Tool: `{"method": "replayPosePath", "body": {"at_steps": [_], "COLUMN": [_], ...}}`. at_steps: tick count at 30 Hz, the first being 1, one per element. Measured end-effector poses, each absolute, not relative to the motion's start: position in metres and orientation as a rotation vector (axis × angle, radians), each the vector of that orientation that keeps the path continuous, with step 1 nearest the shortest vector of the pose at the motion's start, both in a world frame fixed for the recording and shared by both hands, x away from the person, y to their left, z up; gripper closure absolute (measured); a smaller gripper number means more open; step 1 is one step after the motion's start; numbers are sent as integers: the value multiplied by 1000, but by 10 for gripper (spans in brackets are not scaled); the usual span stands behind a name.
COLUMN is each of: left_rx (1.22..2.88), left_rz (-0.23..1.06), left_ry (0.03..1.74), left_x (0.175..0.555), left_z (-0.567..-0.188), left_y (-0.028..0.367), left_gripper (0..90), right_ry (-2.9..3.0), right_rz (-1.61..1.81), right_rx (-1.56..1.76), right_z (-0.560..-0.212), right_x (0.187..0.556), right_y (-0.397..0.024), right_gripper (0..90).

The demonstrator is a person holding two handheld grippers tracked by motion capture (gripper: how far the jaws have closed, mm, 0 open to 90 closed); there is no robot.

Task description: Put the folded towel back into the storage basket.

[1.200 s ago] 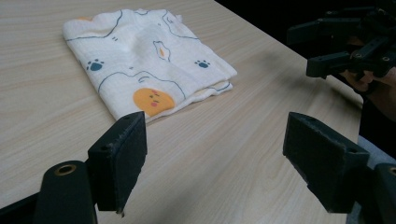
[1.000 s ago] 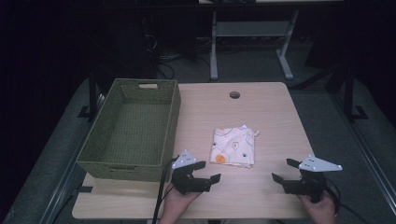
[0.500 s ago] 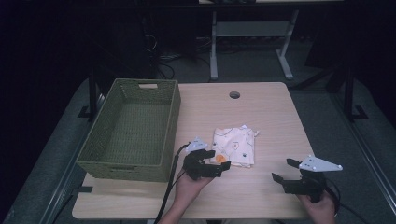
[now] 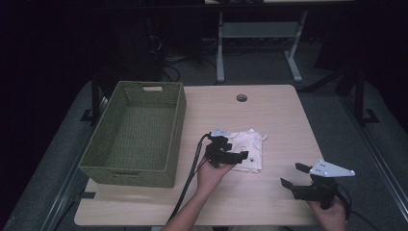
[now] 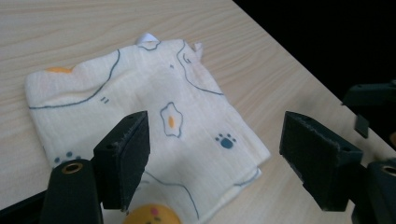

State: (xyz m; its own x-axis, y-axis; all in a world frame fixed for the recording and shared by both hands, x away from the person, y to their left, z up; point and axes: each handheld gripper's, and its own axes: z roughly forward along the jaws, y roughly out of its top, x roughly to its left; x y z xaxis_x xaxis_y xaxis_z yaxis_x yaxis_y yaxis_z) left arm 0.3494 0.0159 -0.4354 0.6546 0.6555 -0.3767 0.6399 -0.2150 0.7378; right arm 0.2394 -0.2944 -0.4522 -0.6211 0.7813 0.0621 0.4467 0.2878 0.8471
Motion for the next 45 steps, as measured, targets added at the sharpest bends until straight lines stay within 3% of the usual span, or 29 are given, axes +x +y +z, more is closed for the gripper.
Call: {"method": "replayPosePath", "body": {"at_steps": [7,19,25,31,45], "left_rx": [1962,2076,2134,2208,2238], "left_rz": [41,160,287,396,381], "left_ry": [1059,1096,1054,1002,963], "left_x": [368,377,373,368,370], "left_z": [-445,-464,-466,-466,-464], "left_y": [2,-9,-14,-21,-16], "left_gripper": [278,412,524,568,807], "right_ry": [2201,2204,2203,2203,2206], "right_rz": [1269,1271,1273,1275,1270], "right_rx": [1101,1091,1091,1086,1081], "right_z": [-452,-452,-451,-451,-451], "right_x": [239,240,239,239,239], "right_y": [-294,-294,-293,-293,-292], "right_gripper": [173,174,175,175,175]}}
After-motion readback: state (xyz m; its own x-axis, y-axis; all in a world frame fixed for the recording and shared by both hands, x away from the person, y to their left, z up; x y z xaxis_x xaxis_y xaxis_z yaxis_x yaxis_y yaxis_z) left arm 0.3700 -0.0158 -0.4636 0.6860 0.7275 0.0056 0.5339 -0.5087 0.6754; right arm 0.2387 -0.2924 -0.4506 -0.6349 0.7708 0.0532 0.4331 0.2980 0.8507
